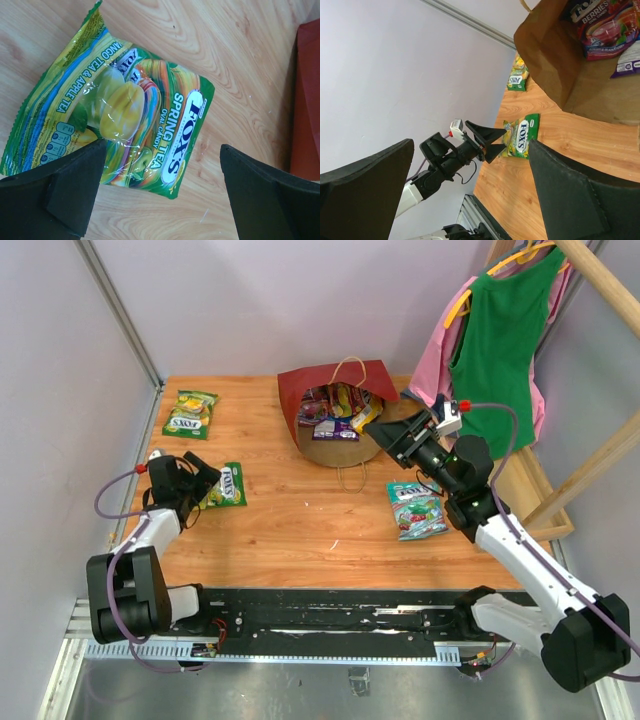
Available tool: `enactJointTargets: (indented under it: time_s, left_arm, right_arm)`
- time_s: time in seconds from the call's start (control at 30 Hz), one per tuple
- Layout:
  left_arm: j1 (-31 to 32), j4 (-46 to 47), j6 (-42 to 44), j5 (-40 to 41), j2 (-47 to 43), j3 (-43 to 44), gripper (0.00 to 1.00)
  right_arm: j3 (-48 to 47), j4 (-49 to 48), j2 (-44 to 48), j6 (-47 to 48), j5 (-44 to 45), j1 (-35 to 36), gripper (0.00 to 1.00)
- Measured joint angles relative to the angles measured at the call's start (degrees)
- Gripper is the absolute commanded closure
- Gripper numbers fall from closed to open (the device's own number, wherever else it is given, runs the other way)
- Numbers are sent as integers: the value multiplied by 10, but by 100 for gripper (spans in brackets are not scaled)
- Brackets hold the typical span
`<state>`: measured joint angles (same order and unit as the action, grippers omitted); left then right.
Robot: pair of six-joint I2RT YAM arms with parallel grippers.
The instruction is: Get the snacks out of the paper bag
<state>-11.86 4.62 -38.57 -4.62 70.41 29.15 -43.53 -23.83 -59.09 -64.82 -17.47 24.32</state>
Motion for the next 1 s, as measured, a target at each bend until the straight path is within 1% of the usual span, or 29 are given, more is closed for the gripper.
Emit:
enactJointTargets:
  time_s: [0.2, 0.47, 0.67, 0.83, 1.0]
  left_arm:
    - [5, 12, 0, 1, 9, 0, 0]
    - [26, 49, -11, 0, 37, 0, 0]
    - [27, 86, -23, 2, 76, 3, 0]
    - [27, 96, -26, 11, 118, 37, 0]
    - [26, 96, -26, 23, 156, 73, 0]
  right_arm:
    - [0, 29, 15, 2, 14, 0, 1]
    - [0, 24, 16, 0, 16, 0, 1]
    - [6, 11, 12, -8, 16, 0, 1]
    - [6, 13, 7, -11, 15, 0, 2]
    - [-33, 76, -10, -12, 16, 0, 2]
